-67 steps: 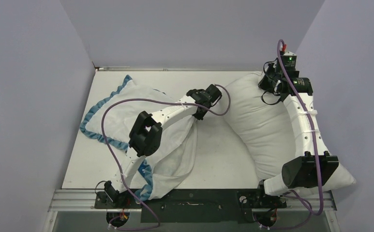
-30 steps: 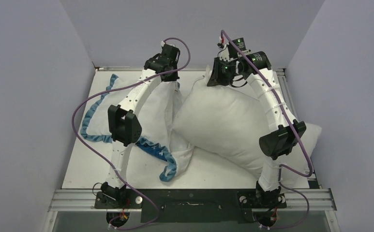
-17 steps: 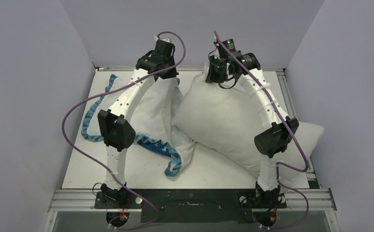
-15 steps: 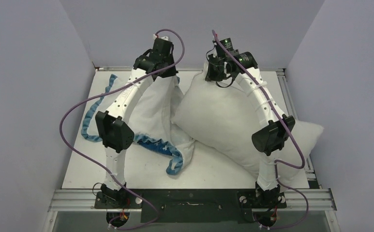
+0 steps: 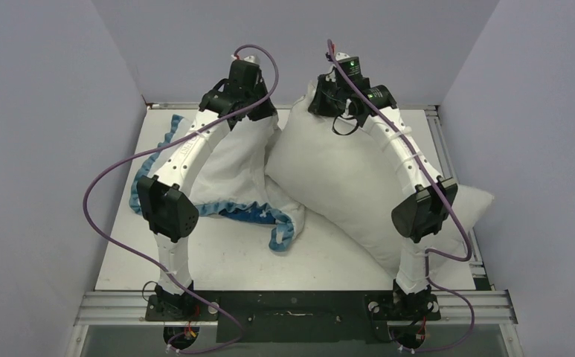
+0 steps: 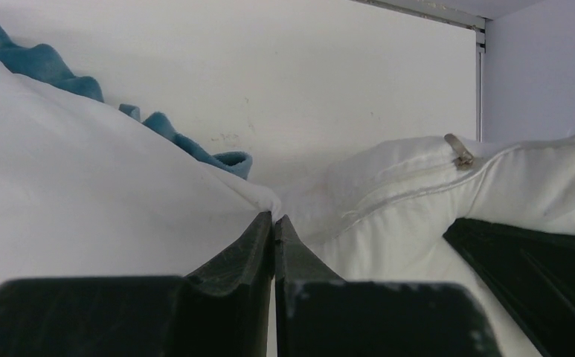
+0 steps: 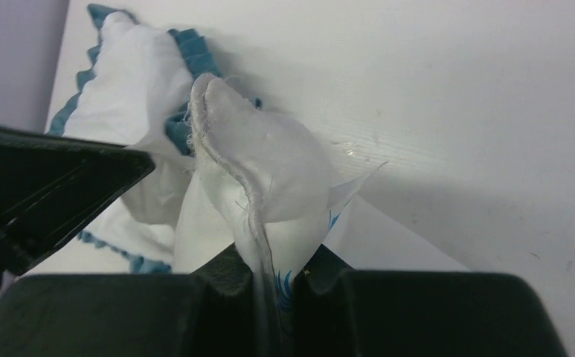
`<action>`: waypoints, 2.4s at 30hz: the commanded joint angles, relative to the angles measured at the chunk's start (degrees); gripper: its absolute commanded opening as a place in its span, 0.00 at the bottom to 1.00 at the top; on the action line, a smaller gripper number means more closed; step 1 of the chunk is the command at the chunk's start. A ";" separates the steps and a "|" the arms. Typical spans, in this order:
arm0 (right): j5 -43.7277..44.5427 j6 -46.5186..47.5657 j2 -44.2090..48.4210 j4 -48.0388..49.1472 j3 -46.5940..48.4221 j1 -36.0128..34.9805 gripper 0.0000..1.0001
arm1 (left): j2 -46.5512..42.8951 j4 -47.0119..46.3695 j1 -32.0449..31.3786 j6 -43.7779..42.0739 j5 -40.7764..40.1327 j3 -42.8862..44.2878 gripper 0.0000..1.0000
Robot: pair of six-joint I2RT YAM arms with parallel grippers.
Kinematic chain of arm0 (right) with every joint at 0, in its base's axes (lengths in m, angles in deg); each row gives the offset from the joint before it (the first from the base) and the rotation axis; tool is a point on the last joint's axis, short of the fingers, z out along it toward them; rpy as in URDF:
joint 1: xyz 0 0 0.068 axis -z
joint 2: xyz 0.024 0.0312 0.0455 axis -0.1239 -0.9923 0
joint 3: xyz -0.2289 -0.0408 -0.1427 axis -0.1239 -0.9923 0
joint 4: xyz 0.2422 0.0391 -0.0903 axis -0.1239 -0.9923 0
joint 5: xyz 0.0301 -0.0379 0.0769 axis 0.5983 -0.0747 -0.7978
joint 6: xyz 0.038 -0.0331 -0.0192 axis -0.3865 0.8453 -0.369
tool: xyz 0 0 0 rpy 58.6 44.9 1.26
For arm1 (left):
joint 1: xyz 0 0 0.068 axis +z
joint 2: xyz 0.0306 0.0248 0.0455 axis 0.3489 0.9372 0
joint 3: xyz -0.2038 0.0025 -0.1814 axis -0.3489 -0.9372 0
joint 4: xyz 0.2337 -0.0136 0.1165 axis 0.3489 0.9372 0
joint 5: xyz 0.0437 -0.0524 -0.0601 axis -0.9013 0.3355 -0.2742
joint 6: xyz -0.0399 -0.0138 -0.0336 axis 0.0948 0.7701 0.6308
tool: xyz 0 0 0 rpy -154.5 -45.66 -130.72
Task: Put the pillow into the pillowcase
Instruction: Stuff the pillow into the pillowcase.
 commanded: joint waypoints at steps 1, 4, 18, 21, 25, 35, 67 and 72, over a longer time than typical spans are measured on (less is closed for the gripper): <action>-16.27 -1.99 7.56 10.29 -3.41 -0.27 0.05 | -2.46 -5.11 1.68 3.71 3.12 0.19 0.00; -19.20 -4.84 10.31 12.13 -6.81 -0.52 0.05 | -2.40 -6.84 3.25 6.55 5.58 0.49 0.00; -9.38 -9.98 2.09 -6.24 15.12 3.22 0.05 | -2.27 -6.89 4.67 7.06 6.75 9.77 0.00; -11.35 -13.73 5.30 0.71 8.40 3.19 0.05 | -3.66 -8.05 4.20 7.35 6.95 8.58 0.00; -3.13 -12.54 5.84 1.89 7.10 -2.12 0.05 | -5.22 -8.31 2.99 8.09 5.90 7.14 0.00; -14.94 -12.99 -0.14 1.91 8.76 -4.11 0.05 | -7.12 -11.22 0.67 9.09 5.08 5.14 0.00; -39.82 -6.13 -10.70 -0.61 3.11 -5.77 0.05 | -8.73 -14.53 2.46 6.55 22.10 8.91 0.00; -31.92 -6.21 -11.78 -5.19 8.33 -0.03 0.05 | -14.00 -6.97 1.50 -2.22 12.88 7.86 0.00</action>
